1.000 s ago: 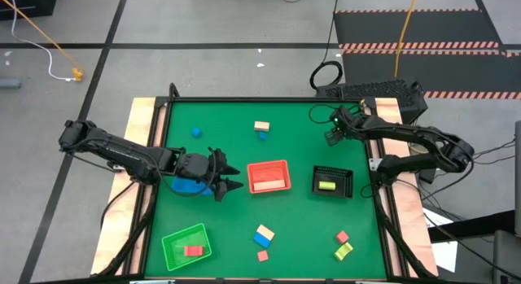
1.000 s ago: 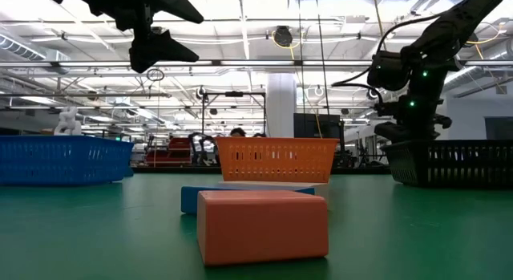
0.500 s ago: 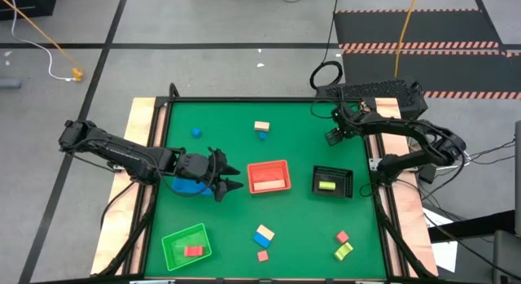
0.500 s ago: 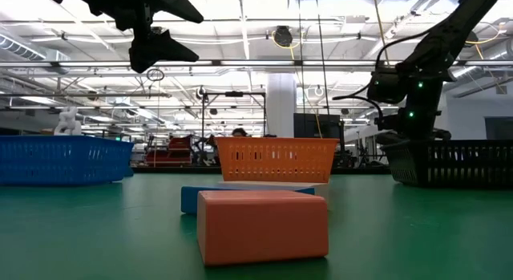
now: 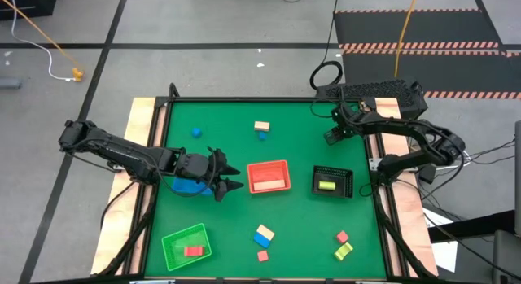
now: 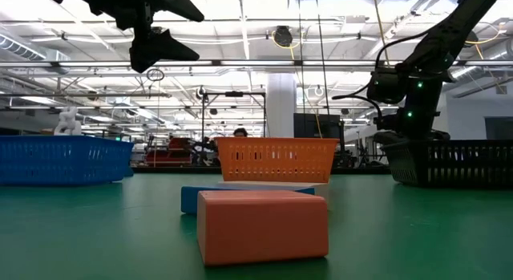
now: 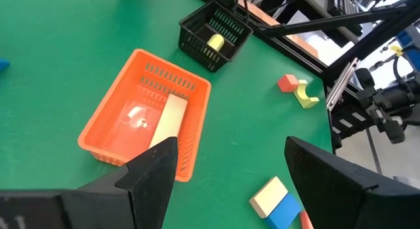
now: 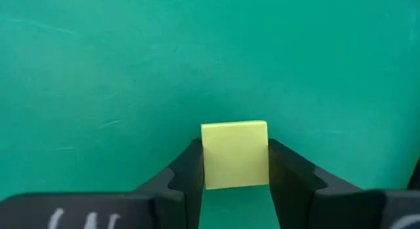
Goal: Sort & place blocks by color
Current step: Put the top green block into the black bin, then put the top left blue block into the blue bin
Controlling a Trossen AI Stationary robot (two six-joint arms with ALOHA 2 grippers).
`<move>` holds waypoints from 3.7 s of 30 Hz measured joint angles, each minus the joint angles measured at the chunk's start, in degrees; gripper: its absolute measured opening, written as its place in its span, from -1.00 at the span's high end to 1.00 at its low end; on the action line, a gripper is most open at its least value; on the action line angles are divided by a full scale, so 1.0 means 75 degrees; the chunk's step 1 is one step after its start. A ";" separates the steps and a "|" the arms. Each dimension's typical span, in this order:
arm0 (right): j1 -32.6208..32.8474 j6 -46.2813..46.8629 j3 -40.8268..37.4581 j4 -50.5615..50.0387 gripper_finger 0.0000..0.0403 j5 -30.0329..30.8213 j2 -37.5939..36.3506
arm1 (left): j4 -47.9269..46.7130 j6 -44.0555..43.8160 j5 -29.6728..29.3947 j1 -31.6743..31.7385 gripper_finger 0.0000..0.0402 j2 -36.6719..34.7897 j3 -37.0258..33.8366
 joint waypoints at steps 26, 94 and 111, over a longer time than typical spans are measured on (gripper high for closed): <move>0.4149 0.2031 -0.0032 -0.0439 0.42 -0.1850 -0.3694 | 0.1031 0.0683 -0.1314 0.0671 -0.41 0.0006 -0.0003; 0.6521 0.3426 -0.0017 0.1150 -0.31 -0.2842 -0.3802 | -0.5632 0.1015 -0.1013 0.6329 -0.41 0.0535 -0.0003; 0.6278 0.3077 -0.0017 0.1141 -0.31 -0.2844 -0.3804 | -0.4612 0.1955 -0.0229 0.7161 -0.41 0.2078 -0.0003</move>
